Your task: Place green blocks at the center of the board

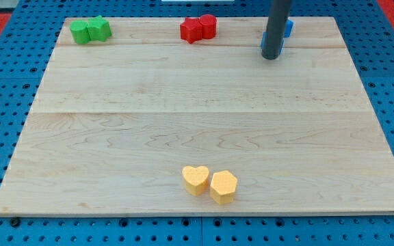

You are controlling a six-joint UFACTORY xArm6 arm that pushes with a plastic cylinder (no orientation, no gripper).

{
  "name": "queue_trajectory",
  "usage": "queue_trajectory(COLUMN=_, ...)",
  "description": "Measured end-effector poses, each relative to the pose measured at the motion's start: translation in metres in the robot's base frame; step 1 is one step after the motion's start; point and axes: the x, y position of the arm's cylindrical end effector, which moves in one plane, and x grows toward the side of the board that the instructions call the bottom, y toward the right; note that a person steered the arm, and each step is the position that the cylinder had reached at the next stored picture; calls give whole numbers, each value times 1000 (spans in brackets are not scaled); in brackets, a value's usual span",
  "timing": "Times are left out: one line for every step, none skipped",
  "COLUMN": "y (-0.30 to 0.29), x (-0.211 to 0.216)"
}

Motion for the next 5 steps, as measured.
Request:
queue_trajectory(y=15, x=-12)
queue_trajectory(y=29, x=-26)
queue_trajectory(y=34, x=-10)
queue_trajectory(y=-32, x=9)
queue_trajectory(y=-140, x=15)
